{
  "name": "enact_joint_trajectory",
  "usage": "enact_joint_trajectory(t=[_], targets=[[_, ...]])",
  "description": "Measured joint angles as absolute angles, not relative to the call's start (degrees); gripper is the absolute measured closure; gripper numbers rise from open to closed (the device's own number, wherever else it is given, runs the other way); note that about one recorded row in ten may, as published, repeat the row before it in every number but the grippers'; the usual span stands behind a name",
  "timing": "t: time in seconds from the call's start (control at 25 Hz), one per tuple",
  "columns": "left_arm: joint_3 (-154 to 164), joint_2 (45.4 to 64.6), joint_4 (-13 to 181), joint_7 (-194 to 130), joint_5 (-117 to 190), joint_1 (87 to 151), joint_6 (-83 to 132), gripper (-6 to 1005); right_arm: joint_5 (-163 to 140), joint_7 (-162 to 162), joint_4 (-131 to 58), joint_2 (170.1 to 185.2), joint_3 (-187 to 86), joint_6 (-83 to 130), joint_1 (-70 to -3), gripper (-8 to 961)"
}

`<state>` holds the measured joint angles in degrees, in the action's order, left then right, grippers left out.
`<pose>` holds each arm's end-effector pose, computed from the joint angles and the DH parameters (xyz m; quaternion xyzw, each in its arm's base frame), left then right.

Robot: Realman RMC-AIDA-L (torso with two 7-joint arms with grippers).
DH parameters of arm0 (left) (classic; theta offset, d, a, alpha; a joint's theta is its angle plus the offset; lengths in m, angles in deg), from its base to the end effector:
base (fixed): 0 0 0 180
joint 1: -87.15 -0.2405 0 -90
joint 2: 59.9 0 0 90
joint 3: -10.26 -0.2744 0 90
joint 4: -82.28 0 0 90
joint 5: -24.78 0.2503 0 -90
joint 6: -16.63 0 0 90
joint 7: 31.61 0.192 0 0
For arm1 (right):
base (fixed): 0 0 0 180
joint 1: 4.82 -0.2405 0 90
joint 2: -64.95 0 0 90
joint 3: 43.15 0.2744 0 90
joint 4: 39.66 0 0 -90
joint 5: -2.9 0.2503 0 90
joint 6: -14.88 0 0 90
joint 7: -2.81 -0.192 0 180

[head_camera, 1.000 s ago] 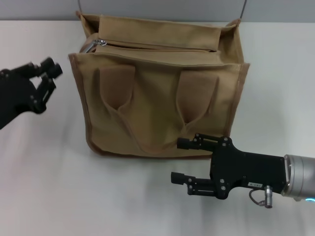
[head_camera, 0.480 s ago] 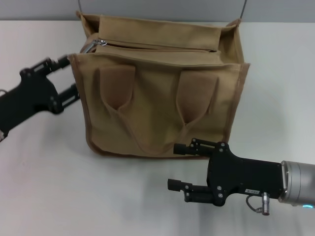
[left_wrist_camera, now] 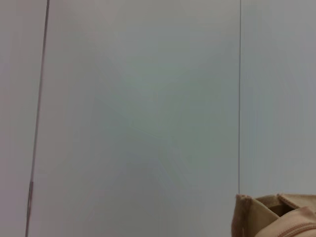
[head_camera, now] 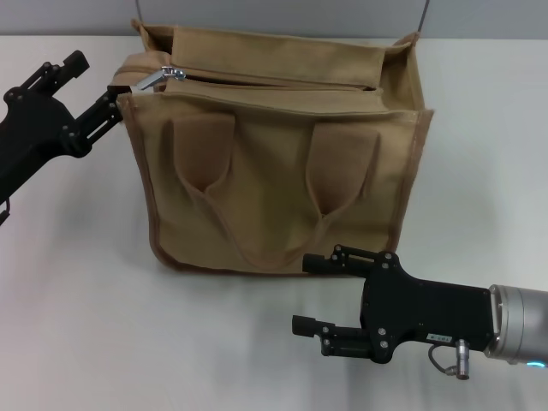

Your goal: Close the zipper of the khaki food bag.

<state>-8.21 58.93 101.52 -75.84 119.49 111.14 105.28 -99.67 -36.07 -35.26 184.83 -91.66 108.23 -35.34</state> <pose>-0.3358 0.3720 -0.0060 -0.8086 -0.1589 -0.3920 0.4089 0.2646 0.2796 -0.1514 -0.9280 0.0919 0.3564 0.0581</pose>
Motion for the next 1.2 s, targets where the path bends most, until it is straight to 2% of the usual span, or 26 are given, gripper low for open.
enact_joint_trajectory(t=[0.44,0.88,1.08,1.2], targets=[[-7.87,59.01,98.60,-72.21,119.31,110.63,108.05,415,-99.67,-36.04,-35.27,184.83,-90.91,108.07,-35.57,222],[-7.53,59.01,97.56,-71.49,118.80,110.71,109.12,729,-99.67,-35.43,-35.27,184.83,-90.63,108.99,-35.50,223],[-7.77,58.94,96.94,-71.47,118.77,110.94,109.53,910,-99.67,-34.52,-35.81,184.83,-90.11,109.99,-35.33,223],[-7.62,58.98,96.59,-71.46,118.75,111.00,109.54,943,-99.66,-32.42,-37.07,184.83,-89.60,110.16,-35.35,223]])
